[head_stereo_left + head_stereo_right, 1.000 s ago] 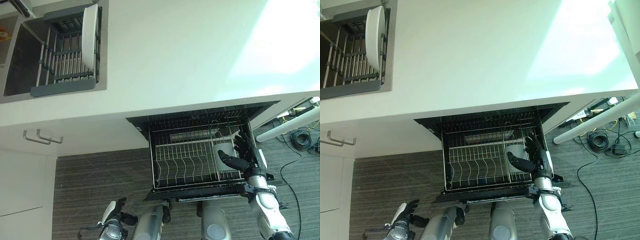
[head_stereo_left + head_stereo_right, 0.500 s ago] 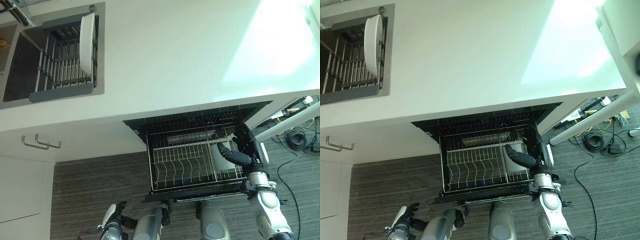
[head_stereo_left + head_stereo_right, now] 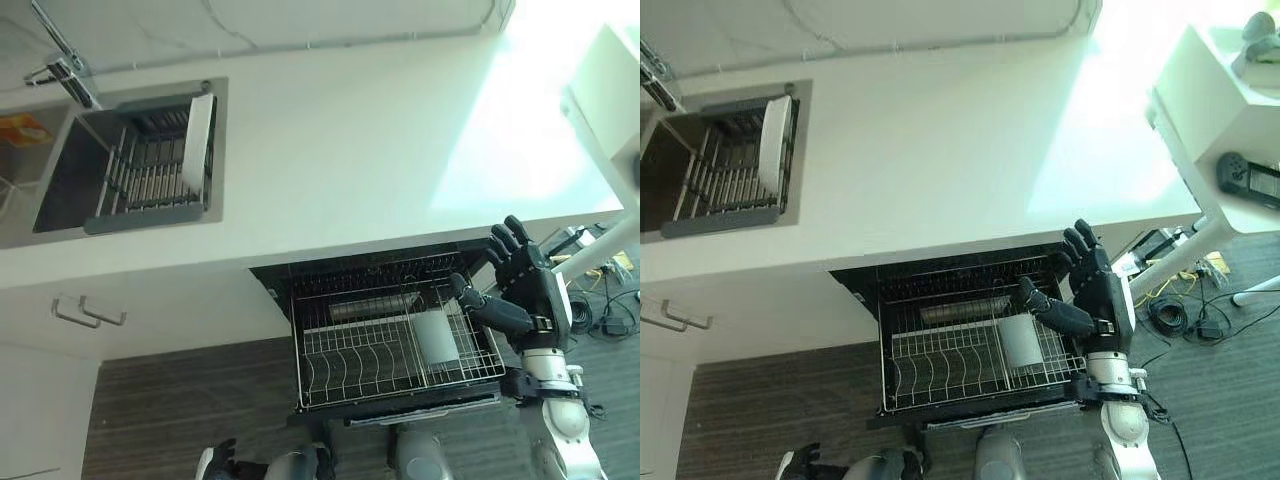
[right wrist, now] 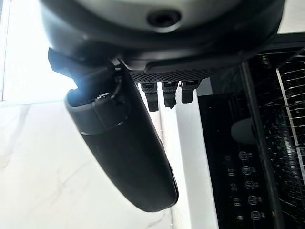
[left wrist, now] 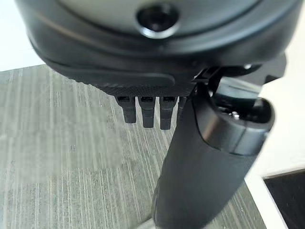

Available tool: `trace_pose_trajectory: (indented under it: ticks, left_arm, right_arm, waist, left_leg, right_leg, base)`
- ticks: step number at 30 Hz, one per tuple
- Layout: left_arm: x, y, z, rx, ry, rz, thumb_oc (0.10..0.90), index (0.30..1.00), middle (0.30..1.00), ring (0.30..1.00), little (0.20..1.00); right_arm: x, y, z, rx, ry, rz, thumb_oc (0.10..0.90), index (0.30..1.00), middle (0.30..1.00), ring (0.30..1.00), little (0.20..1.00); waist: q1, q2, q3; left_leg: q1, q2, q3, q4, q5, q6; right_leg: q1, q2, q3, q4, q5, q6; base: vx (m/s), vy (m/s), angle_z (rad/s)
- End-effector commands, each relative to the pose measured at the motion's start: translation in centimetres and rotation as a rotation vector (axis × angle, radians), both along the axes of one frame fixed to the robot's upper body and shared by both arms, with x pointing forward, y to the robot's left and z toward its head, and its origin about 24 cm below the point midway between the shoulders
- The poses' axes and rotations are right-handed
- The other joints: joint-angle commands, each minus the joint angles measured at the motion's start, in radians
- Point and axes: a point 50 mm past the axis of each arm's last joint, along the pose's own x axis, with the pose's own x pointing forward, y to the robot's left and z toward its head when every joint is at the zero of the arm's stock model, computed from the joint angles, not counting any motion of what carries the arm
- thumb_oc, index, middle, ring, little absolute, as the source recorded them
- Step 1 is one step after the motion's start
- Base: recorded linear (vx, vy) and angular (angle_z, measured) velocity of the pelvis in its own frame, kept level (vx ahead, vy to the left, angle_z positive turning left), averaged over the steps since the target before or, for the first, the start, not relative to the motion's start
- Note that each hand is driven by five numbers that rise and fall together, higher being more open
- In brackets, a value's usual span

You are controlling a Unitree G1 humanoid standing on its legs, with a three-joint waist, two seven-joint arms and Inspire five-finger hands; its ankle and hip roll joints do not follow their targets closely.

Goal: Place the dishes in the dishwasher.

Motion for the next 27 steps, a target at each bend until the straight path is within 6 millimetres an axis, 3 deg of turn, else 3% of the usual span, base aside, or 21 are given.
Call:
trace_pose_trajectory:
  ticks: [1, 4, 6, 8, 9, 11, 12, 16, 18, 19, 27]
  left_arm:
    - [-1.0, 0.1, -0.2, -0.028, -0.017, 0.021, 0.800, 0.900, 0.900, 0.900, 0.900]
    - [-0.2, 0.0, 0.0, -0.010, -0.017, -0.041, 0.800, 0.900, 0.900, 0.900, 0.900]
    - [0.8, -0.3, 0.2, 0.028, -0.025, -0.144, 0.800, 0.900, 0.900, 0.900, 0.900]
    - [1.2, -0.1, 0.5, 0.051, -0.030, -0.155, 0.800, 0.900, 0.900, 0.900, 0.900]
    - [1.3, 0.5, 0.6, 0.057, -0.018, -0.127, 0.800, 0.900, 0.900, 0.900, 0.900]
    - [1.2, 1.0, 0.7, 0.068, 0.003, -0.138, 0.800, 0.900, 0.900, 0.900, 0.900]
    - [1.0, 1.3, 0.6, 0.064, 0.021, -0.136, 0.800, 0.900, 0.900, 0.900, 0.900]
    - [0.2, 0.9, 0.3, 0.036, 0.040, -0.147, 0.800, 0.900, 0.900, 0.900, 0.900]
    - [-0.1, 0.4, 0.1, 0.022, 0.039, -0.151, 0.800, 0.900, 0.900, 0.900, 0.900]
    - [-0.3, 0.2, 0.0, 0.021, 0.039, -0.151, 0.800, 0.900, 0.900, 0.900, 0.900]
    - [-1.4, 0.3, -0.1, 0.030, 0.054, -0.140, 0.800, 0.900, 0.900, 0.900, 0.900]
  right_arm:
    - [0.9, -0.6, 7.3, -0.026, -0.409, 0.000, 0.800, 0.900, 0.900, 0.900, 0.900]
    - [1.1, -0.7, 7.6, 0.005, -0.420, -0.018, 0.800, 0.900, 0.900, 0.900, 0.900]
    - [1.0, -0.3, 7.6, 0.040, -0.428, -0.016, 0.800, 0.900, 0.900, 0.900, 0.900]
    - [0.9, 0.3, 7.5, 0.051, -0.430, 0.024, 0.800, 0.900, 0.900, 0.900, 0.900]
    - [0.9, 1.1, 7.6, 0.054, -0.451, 0.042, 0.800, 0.900, 0.900, 0.900, 0.900]
    - [0.8, 1.0, 7.6, 0.063, -0.459, 0.031, 0.800, 0.900, 0.900, 0.900, 0.900]
    - [0.7, 0.9, 7.5, 0.069, -0.461, 0.023, 0.800, 0.900, 0.900, 0.900, 0.900]
    - [0.8, 0.8, 7.3, 0.082, -0.458, 0.012, 0.800, 0.900, 0.900, 0.900, 0.900]
    - [0.9, 0.8, 7.5, 0.078, -0.459, 0.019, 0.800, 0.900, 0.900, 0.900, 0.900]
    - [1.0, 0.6, 7.5, 0.087, -0.456, 0.016, 0.800, 0.900, 0.900, 0.900, 0.900]
    - [0.8, 0.8, 7.0, 0.091, -0.424, 0.044, 0.800, 0.900, 0.900, 0.900, 0.900]
  waist:
    - [0.001, 0.032, -0.017]
    - [-0.010, 0.033, -0.027]
    - [-0.016, 0.036, -0.034]
    - [-0.012, 0.044, -0.036]
    - [-0.004, 0.070, -0.037]
    - [-0.009, 0.083, -0.046]
    - [0.000, 0.082, -0.055]
    - [0.015, 0.067, -0.070]
    - [0.035, 0.053, -0.067]
    - [0.039, 0.048, -0.067]
    - [0.038, 0.048, -0.081]
  left_leg:
    - [0.100, 0.052, -0.058, -0.072, -0.108, 0.001]
    - [0.104, 0.049, -0.033, -0.072, -0.159, 0.016]
    - [0.106, 0.024, -0.025, -0.072, -0.191, 0.040]
    - [0.111, 0.018, 0.022, -0.072, -0.205, 0.055]
    - [0.099, 0.047, 0.066, -0.072, -0.205, 0.071]
    - [0.080, 0.054, 0.074, -0.072, -0.201, 0.087]
    - [0.064, 0.049, 0.086, -0.072, -0.199, 0.095]
    - [0.041, 0.024, 0.089, -0.072, -0.186, 0.091]
    - [0.032, 0.005, 0.103, -0.072, -0.177, 0.087]
    - [0.024, -0.007, 0.094, -0.072, -0.172, 0.086]
    - [0.021, -0.025, 0.086, -0.072, -0.160, 0.074]
  right_leg:
    - [-0.059, 0.051, 0.122, 0.010, -0.068, 0.025]
    - [-0.079, 0.017, 0.130, 0.010, -0.043, 0.059]
    - [-0.098, -0.012, 0.120, 0.010, -0.008, 0.085]
    - [-0.110, -0.008, 0.037, 0.010, 0.022, 0.085]
    - [-0.063, 0.069, -0.044, 0.010, -0.007, 0.064]
    - [-0.025, 0.140, -0.064, 0.018, -0.020, 0.043]
    - [0.001, 0.180, -0.093, 0.050, -0.062, 0.017]
    - [0.055, 0.255, -0.100, 0.010, -0.109, -0.027]
    - [0.062, 0.241, -0.113, 0.010, -0.162, -0.042]
    - [0.049, 0.244, -0.088, 0.010, -0.174, -0.047]
    - [0.017, 0.238, -0.077, 0.010, -0.168, -0.053]
  base:
    - [0.03, 0.665, -0.40]
    - [-0.01, 0.385, -0.69]
    - [-0.03, 0.429, -0.36]
    - [-0.15, 0.505, -0.33]
    - [-0.20, 0.503, -1.01]
    - [-0.12, 0.287, -0.90]
    - [-0.06, 0.130, -0.18]
    - [-0.01, 0.025, -0.06]
    - [-0.01, -0.034, -0.17]
    - [-0.02, -0.104, 0.15]
    - [0.02, -0.087, 0.03]
